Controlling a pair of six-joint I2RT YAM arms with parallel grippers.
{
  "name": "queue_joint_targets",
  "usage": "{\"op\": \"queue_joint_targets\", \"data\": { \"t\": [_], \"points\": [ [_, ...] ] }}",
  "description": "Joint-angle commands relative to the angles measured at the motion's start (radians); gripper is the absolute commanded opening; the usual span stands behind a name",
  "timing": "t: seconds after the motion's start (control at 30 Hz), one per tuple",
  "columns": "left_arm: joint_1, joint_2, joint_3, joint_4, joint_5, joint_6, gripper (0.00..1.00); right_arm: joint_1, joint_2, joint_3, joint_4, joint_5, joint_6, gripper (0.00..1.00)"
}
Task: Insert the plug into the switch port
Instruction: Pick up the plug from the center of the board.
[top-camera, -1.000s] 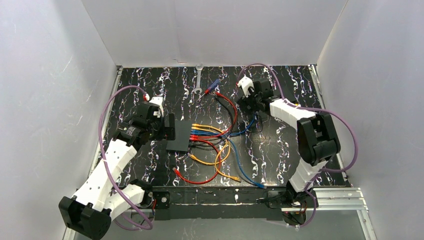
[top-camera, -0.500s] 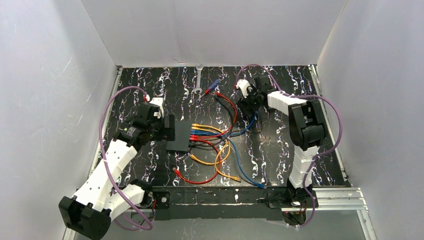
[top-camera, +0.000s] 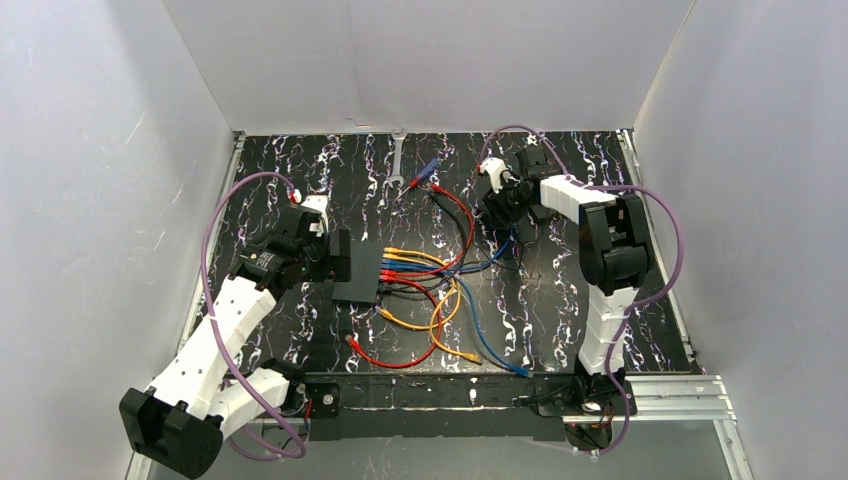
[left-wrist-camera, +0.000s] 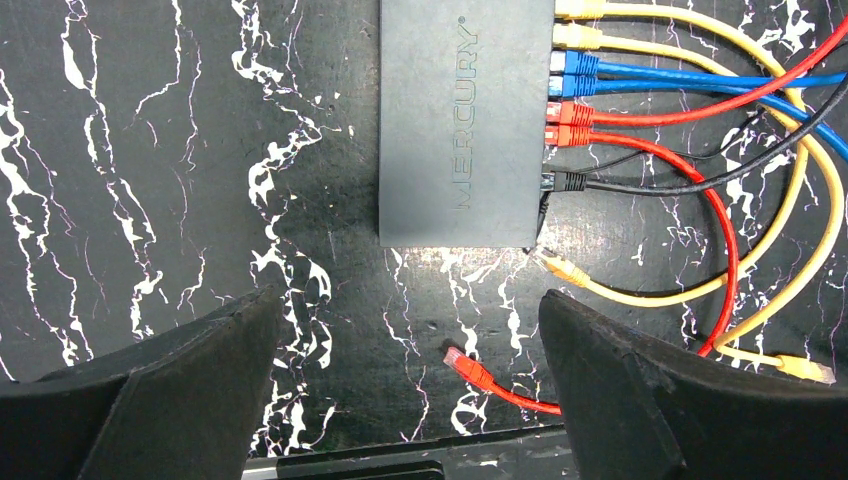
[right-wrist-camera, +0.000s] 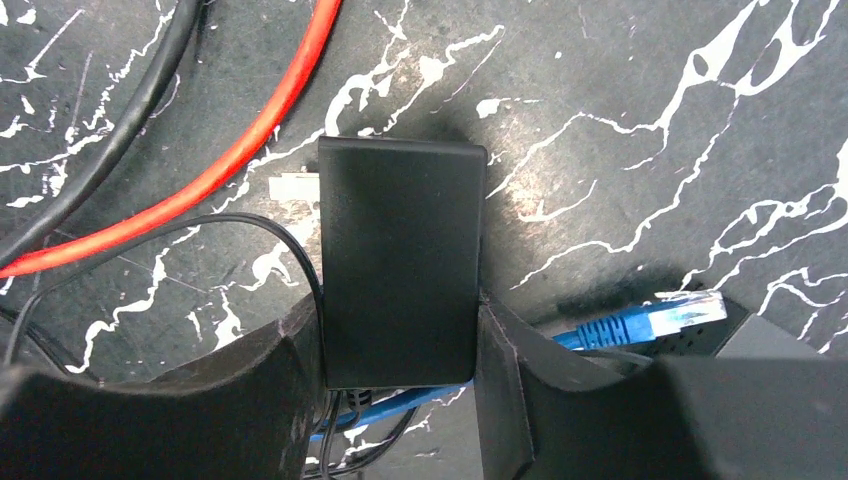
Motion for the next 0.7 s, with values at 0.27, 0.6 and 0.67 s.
{"op": "queue_joint_targets", "data": {
  "t": [0.27,0.6,0.67],
  "points": [
    [-0.004,0.003,-0.011,0.006,-0.023,0.006,0.98,0.034,-0.234,0.166,-0.1,0.11,0.239,0.01],
    [-0.004,0.006,0.036,0.058,0.169,0.019,0.98,0.189,-0.326,0.538,-0.166,0.308,0.419,0.01],
    [-0.004,0.011,0.056,0.08,0.245,0.009,0.98,0.208,-0.34,0.576,-0.155,0.322,0.468,0.01]
  ]
}}
